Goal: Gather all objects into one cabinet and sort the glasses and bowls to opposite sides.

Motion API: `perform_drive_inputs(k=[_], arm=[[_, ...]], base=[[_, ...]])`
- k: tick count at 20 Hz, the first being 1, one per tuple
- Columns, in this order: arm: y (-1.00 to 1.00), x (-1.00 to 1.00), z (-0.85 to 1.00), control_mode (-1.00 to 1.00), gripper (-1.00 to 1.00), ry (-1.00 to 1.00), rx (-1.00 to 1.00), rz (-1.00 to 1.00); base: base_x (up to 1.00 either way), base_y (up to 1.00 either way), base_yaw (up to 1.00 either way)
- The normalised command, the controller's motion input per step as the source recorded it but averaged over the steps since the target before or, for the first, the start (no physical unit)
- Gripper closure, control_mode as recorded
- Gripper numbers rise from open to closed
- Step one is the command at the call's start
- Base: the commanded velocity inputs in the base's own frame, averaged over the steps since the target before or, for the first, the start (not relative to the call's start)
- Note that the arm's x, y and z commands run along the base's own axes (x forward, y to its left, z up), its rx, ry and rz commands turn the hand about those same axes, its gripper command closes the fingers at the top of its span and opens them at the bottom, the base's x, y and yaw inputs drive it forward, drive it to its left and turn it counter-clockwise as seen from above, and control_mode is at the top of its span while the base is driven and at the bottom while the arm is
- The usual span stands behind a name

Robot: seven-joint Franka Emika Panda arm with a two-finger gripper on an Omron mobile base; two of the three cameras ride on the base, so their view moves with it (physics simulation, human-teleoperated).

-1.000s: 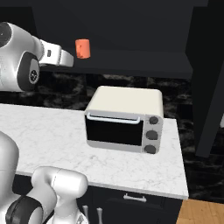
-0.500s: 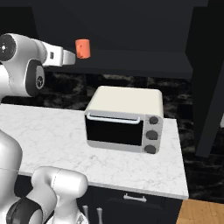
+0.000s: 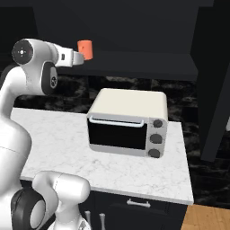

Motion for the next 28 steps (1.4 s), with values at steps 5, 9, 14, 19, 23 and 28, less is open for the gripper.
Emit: perform_drive_inputs(k=[5,9,14,19,23,28], arm=[[0.0,0.37,0.0,-1.0,-1.0,0.0,0.0,0.0],[0.05,0.39,0.0,-1.0,-1.0,0.02,0.0,0.0],[0.01,0.38,0.0,-1.0,-1.0,0.02,0.0,0.0],[0.0,0.45,0.0,-1.0,-1.0,0.05,0.0,0.0],[0.0,0.4,0.0,-1.0,-1.0,0.04,0.0,0.0],[0.0,0.36,0.0,-1.0,-1.0,0.03,0.0,0.0]], base=[[0.0,0.0,0.0],[0.0,0.0,0.0],[0.0,0.0,0.0],[0.0,0.0,0.0],[0.0,0.0,0.0],[0.0,0.0,0.0]])
